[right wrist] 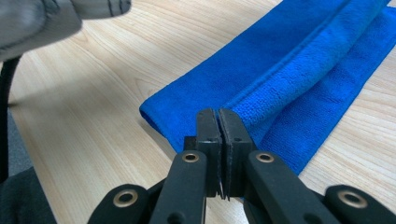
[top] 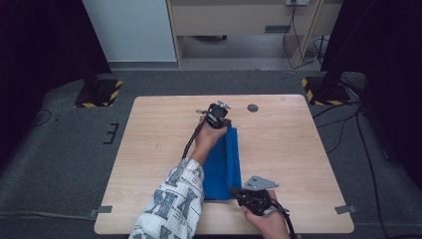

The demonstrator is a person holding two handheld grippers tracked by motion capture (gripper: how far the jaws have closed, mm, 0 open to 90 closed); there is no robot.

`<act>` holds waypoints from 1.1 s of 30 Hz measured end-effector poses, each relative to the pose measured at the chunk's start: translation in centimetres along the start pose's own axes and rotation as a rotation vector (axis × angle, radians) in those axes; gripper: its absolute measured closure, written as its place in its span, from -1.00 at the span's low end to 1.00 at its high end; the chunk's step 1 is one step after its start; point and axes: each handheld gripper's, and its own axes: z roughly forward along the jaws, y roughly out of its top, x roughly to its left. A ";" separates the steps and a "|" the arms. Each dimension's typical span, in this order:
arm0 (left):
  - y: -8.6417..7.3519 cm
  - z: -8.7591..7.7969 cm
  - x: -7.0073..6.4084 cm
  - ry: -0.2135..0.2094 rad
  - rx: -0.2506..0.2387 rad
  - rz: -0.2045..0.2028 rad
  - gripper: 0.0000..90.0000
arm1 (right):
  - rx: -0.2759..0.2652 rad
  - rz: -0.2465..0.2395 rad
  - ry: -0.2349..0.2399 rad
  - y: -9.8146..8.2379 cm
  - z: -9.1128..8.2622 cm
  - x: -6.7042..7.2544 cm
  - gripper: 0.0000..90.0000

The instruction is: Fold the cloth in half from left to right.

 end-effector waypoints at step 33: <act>-1.2 1.6 0.1 -0.047 -0.061 -0.022 0.53 | 0.052 0.043 -0.042 -1.3 0.2 -1.2 0.59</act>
